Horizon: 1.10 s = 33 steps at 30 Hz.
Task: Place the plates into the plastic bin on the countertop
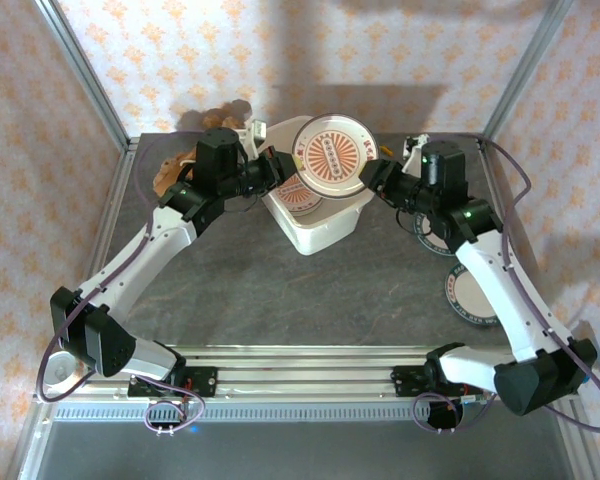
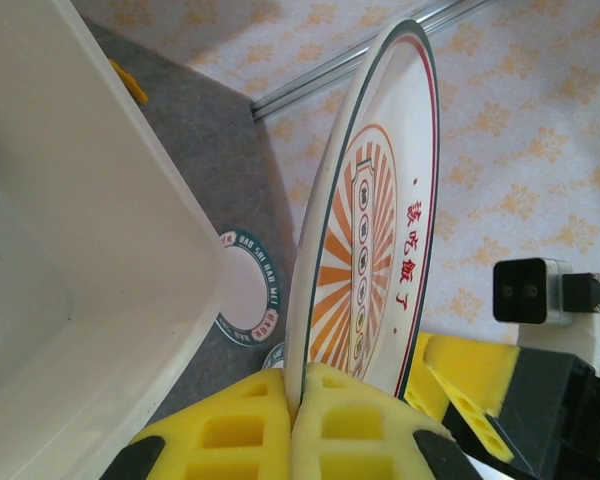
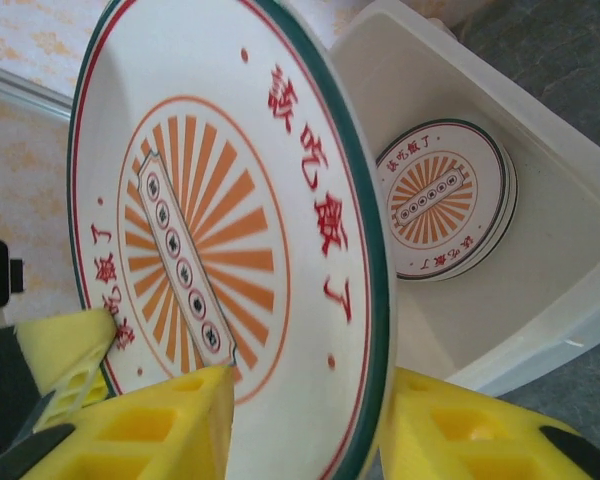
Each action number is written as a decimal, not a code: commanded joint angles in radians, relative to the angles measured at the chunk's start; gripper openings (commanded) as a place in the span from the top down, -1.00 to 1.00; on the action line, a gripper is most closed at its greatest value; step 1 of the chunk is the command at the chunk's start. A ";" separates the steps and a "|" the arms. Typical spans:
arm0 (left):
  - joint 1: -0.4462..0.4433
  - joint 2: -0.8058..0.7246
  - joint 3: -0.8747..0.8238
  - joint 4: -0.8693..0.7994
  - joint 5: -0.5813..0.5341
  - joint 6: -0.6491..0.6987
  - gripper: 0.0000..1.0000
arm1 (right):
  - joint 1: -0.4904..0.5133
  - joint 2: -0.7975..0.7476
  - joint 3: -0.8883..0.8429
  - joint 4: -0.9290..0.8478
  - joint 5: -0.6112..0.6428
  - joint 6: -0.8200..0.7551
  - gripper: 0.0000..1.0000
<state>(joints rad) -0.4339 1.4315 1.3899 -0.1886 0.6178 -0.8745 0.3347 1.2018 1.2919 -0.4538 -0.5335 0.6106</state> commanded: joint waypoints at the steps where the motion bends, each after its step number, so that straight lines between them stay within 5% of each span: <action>1: 0.003 -0.051 -0.004 0.100 0.020 -0.030 1.00 | -0.004 0.007 -0.016 0.072 0.024 0.027 0.26; 7: 0.003 -0.054 -0.020 0.116 0.015 -0.045 1.00 | -0.005 0.021 -0.023 0.088 0.027 0.032 0.35; 22: 0.003 -0.053 0.006 0.023 -0.049 0.007 0.94 | -0.005 0.040 -0.037 0.143 0.005 0.040 1.00; 27: 0.008 -0.050 0.044 -0.029 -0.072 0.051 0.13 | -0.005 0.079 -0.028 0.174 -0.013 0.058 1.00; 33: 0.057 -0.089 0.055 -0.061 -0.129 0.101 -0.27 | -0.004 0.112 -0.020 0.223 0.052 0.078 1.00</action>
<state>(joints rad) -0.4076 1.4113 1.4021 -0.2554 0.5304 -0.8230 0.3347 1.3094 1.2602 -0.2916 -0.5369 0.6838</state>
